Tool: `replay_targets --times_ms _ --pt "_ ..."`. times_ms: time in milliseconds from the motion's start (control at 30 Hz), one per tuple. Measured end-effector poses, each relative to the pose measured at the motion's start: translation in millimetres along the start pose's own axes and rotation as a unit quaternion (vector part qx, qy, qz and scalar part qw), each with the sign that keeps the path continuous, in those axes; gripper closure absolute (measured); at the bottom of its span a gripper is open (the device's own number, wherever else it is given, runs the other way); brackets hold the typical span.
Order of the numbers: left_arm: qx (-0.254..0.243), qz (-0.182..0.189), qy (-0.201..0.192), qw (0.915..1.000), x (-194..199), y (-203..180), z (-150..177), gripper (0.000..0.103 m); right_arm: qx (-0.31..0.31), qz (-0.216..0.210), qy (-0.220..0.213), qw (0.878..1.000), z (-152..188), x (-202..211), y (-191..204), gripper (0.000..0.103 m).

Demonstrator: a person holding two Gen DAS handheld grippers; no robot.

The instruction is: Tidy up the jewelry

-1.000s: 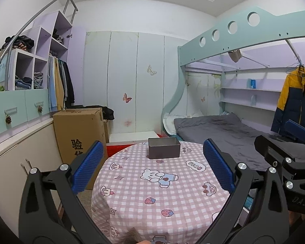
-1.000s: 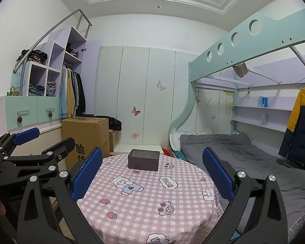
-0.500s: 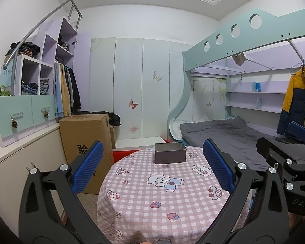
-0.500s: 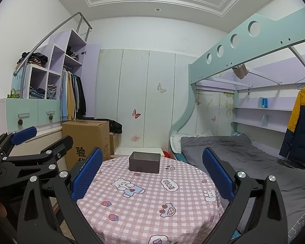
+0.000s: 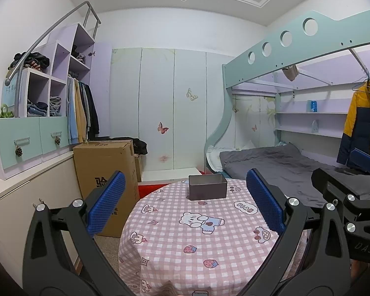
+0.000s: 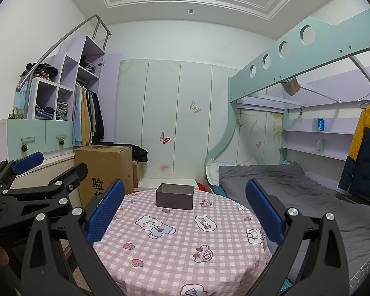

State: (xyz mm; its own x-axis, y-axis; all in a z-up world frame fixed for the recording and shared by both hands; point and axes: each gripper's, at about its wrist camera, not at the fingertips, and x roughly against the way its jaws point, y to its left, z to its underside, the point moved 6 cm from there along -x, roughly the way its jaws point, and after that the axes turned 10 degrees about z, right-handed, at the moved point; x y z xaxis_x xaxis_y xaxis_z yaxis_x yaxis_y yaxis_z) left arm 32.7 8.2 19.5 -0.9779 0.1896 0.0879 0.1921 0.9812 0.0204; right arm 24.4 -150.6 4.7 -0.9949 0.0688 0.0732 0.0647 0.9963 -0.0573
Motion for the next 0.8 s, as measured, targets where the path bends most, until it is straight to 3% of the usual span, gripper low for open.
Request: replay_targets --times_ms 800 --pt "-0.004 -0.006 -0.008 0.9999 3.4 -2.5 -1.9 0.007 -0.001 0.003 0.001 1.000 0.2 0.4 -2.1 0.008"
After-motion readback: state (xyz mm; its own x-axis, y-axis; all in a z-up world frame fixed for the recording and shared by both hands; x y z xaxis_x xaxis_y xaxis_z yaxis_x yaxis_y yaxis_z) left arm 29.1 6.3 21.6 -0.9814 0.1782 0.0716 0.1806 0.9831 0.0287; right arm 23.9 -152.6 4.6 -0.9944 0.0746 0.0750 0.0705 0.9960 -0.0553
